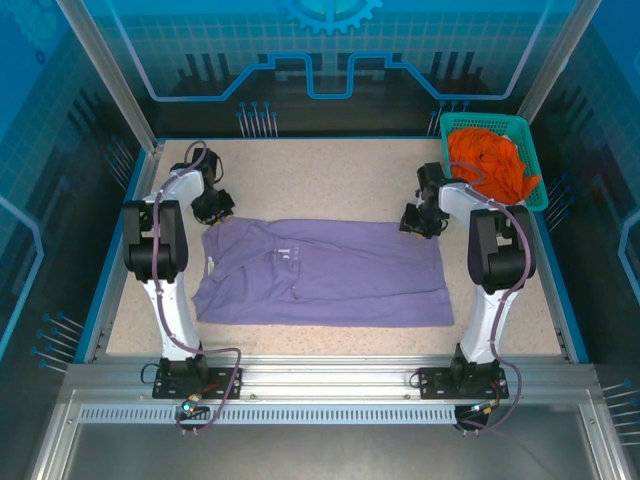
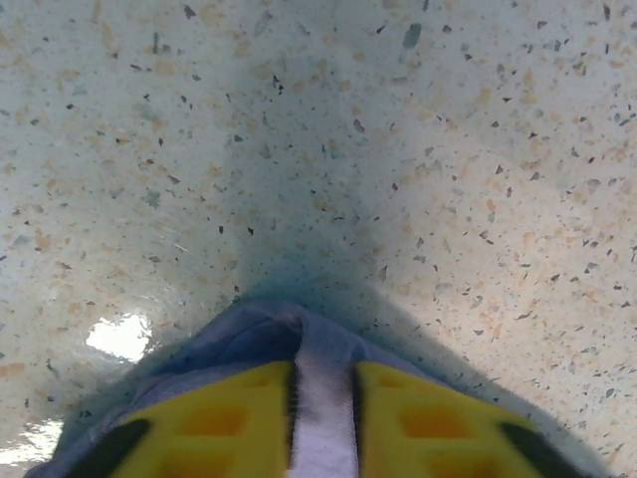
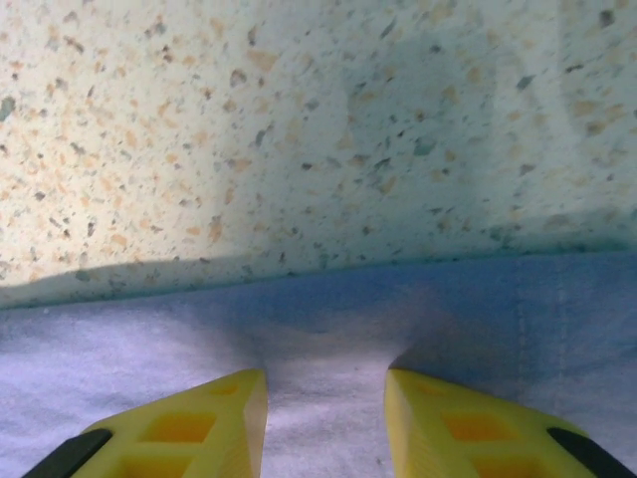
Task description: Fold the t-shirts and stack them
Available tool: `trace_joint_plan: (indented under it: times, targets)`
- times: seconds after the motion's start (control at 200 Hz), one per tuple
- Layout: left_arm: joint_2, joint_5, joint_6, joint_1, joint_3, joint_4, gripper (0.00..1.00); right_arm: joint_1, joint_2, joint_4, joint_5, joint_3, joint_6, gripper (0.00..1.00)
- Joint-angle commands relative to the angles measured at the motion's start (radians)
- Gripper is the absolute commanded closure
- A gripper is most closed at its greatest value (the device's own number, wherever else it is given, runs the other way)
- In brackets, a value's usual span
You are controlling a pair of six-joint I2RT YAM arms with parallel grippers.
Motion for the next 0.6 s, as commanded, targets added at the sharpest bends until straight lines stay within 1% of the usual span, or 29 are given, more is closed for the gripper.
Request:
trace_joint_plan:
  times: [0.0,0.065,0.195,0.38,0.45,0.495,0.55,0.595]
  targets:
    - [0.016,0.012,0.002,0.013,-0.006,0.016,0.92,-0.034,0.038,-0.044,0.026,0.015,0.016,0.63]
    - [0.012,0.01,-0.007,0.023,-0.017,0.029,1.0,-0.046,0.047,-0.044,0.028,0.015,0.021,0.63]
    - [-0.011,-0.021,-0.03,0.056,-0.05,0.047,1.0,-0.062,0.061,-0.052,0.03,0.022,0.031,0.64]
    - [-0.044,-0.031,-0.062,0.097,-0.089,0.074,1.0,-0.064,0.062,-0.05,0.037,0.037,0.042,0.59]
    - [-0.048,-0.016,-0.066,0.102,-0.078,0.072,0.92,-0.063,0.059,-0.042,0.02,0.041,0.046,0.55]
    - [-0.052,-0.005,-0.067,0.102,-0.065,0.066,0.83,-0.061,0.049,-0.034,0.008,0.041,0.048,0.51]
    - [-0.066,0.009,-0.07,0.102,-0.051,0.062,0.75,-0.057,0.029,-0.029,0.007,0.043,0.052,0.47]
    - [-0.082,0.019,-0.073,0.102,-0.036,0.054,0.64,-0.053,0.007,-0.022,0.006,0.042,0.052,0.46]
